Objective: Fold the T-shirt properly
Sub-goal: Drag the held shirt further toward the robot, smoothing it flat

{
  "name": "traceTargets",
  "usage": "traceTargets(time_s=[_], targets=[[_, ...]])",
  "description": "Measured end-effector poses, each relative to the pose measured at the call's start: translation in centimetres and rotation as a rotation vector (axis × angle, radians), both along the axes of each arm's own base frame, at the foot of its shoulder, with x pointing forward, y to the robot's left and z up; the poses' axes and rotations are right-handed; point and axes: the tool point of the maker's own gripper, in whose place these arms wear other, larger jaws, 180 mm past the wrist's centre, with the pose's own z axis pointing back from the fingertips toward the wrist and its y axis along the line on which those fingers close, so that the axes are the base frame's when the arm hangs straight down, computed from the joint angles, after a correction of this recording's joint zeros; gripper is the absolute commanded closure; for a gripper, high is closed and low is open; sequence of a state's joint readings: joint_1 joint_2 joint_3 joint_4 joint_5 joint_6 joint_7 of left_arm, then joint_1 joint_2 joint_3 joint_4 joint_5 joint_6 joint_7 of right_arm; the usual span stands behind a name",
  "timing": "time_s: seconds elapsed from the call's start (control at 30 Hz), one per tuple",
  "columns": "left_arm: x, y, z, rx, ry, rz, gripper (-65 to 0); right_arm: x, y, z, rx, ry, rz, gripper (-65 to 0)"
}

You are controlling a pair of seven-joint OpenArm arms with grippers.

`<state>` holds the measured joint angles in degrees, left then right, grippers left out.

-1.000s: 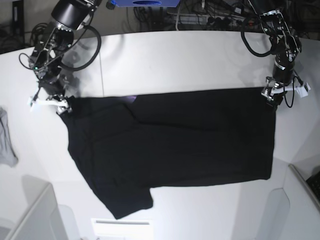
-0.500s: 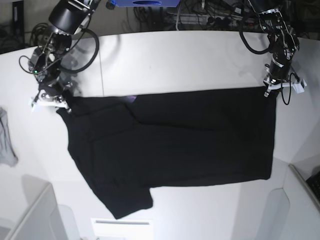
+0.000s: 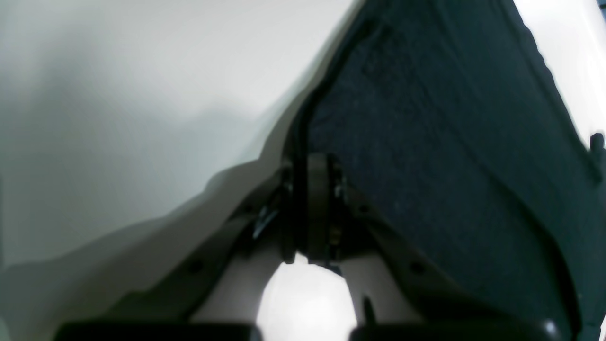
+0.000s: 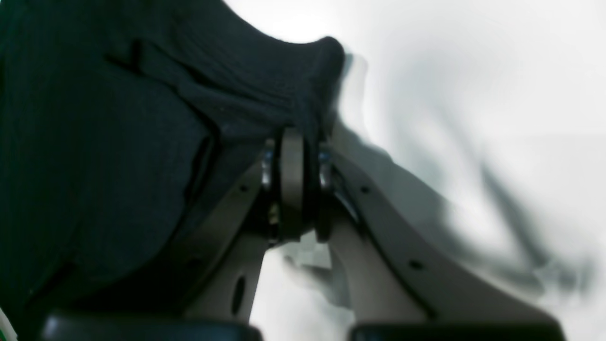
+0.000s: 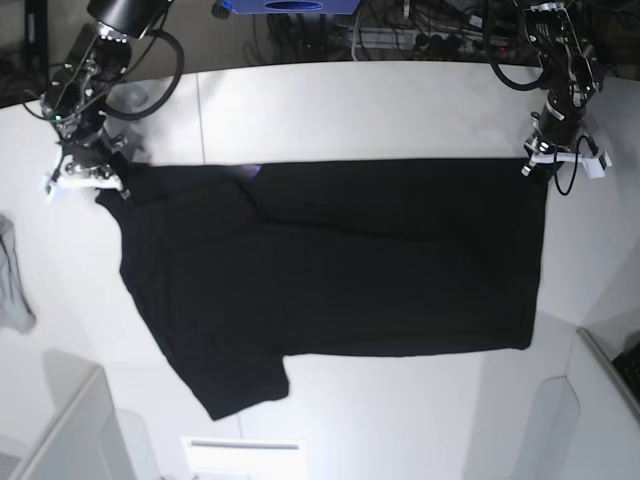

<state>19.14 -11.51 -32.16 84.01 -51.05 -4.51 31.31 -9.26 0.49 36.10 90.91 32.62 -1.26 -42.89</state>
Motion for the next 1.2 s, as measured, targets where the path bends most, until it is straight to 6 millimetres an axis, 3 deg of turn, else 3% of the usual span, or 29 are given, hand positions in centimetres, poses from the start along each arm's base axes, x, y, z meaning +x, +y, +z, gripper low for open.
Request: traceTargets(time_s=[0.3,0.53,0.87,1.2], targets=[[-3.3,-0.7,0.5,0.037,0.053,-0.048,0.0,-4.2,-0.3,0.8,-0.067,0.04,0.023,0.0],[-5.2,-1.1,1.3,0.065,0.078,-0.073,0.0,-7.7,-0.4,-0.3,-0.076,0.111,0.029,0.0],[-8.3,-1.2,0.4,0.065,0.144,-0.081,0.0,-9.5,0.2,1.4,-0.113,0.105,0.043,0.0],[-10.0,-1.1,0.4,0.078,0.176,-0.091,0.0,-11.7,0.5,0.7,-0.095,0.174,0.06,0.0]])
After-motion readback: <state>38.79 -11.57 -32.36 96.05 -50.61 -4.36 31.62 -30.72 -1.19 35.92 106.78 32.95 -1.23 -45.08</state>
